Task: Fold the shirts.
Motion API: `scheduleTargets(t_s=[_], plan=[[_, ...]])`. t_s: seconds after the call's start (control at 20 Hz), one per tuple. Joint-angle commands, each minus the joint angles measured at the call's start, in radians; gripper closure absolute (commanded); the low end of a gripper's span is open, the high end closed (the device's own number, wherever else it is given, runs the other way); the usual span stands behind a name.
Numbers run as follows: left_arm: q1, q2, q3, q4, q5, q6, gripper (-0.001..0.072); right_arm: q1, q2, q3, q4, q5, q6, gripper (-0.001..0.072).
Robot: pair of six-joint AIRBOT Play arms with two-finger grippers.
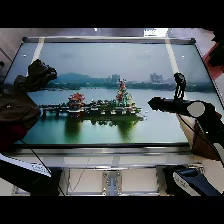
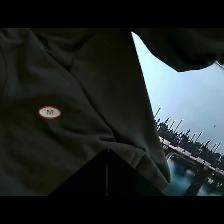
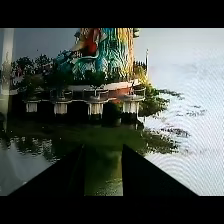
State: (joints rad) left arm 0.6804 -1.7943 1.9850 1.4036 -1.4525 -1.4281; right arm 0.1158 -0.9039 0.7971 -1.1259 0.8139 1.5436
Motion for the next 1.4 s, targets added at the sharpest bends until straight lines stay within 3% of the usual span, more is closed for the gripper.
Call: scheduleTargets(t_s=[0.0, 0.4, 0.45, 0.55, 0.7, 0.85, 0.9, 1.05, 1.35], plan=[[0.102, 0.0, -0.005, -0.117, 0.003, -0.018, 0.068, 0.0, -0.001, 0.0, -0.003, -0.039, 0.006, 0.0442], [0.103, -0.01, -0.005, -0.28, 0.013, -0.011, 0.0681, 0.0, -0.001, 0.0, 0.0, -0.05, 0.035, 0.0442], [0.103, -0.016, -0.005, -0.298, 0.014, -0.005, 0.065, 0.0, -0.001, 0.0, 0.001, -0.05, 0.035, 0.0442], [0.094, -0.041, -0.005, -0.329, -0.011, 0.014, 0.0133, 0.0, -0.001, 0.0, 0.002, -0.05, 0.035, 0.0442], [0.039, -0.095, -0.005, -0.299, -0.012, 0.012, 0.0125, 0.0, -0.001, 0.0, 0.004, -0.05, 0.066, 0.0442], [-0.016, -0.144, -0.005, -0.103, -0.044, 0.003, 0.0121, 0.0, -0.001, 0.0, 0.004, -0.05, 0.096, 0.0442], [-0.023, -0.154, -0.005, -0.046, -0.047, 0.003, 0.0058, 0.0, -0.001, 0.0, 0.004, -0.05, 0.096, 0.0442], [-0.026, -0.17, -0.005, 0.079, -0.037, -0.021, 0.0045, 0.0, -0.001, 0.0, 0.003, -0.051, 0.096, 0.0442], [-0.028, -0.232, -0.005, 0.115, -0.061, -0.021, 0.0045, 0.0, -0.001, 0.0, 0.005, -0.123, 0.114, 0.0442]])
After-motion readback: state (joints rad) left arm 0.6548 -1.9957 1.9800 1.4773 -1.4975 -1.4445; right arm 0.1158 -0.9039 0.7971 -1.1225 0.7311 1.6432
